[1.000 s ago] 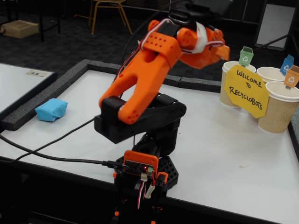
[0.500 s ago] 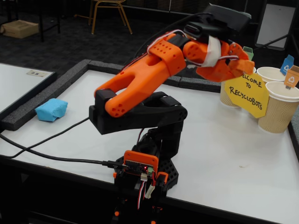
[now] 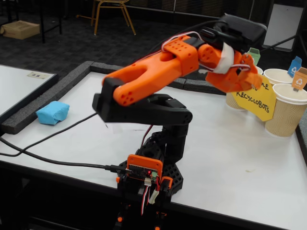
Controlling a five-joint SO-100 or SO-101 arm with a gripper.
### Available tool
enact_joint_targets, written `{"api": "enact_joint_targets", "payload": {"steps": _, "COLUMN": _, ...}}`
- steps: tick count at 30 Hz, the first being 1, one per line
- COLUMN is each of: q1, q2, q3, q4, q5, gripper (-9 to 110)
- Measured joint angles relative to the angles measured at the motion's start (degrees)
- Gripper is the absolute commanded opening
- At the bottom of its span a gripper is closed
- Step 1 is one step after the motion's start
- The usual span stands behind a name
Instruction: Sort rubbish by color.
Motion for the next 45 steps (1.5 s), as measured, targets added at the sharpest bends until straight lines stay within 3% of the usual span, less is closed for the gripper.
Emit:
{"api": "enact_joint_targets", "payload": {"steps": 19, "q1": 2.90, "q2": -36.83, "q3": -24.43, "q4": -18.02, "q5": -2.37, "gripper": 2}}
{"api": "enact_joint_targets", "payload": {"steps": 29, "q1": 3.34, "q2": -57.04, "q3": -36.83, "q4": -20.04, "q5": -2.55, "gripper": 2}}
{"api": "enact_joint_targets", "payload": {"steps": 45, "q1": 3.34, "q2": -63.72, "q3": -43.68, "q4": -20.21, "q5": -2.64, "gripper": 6}}
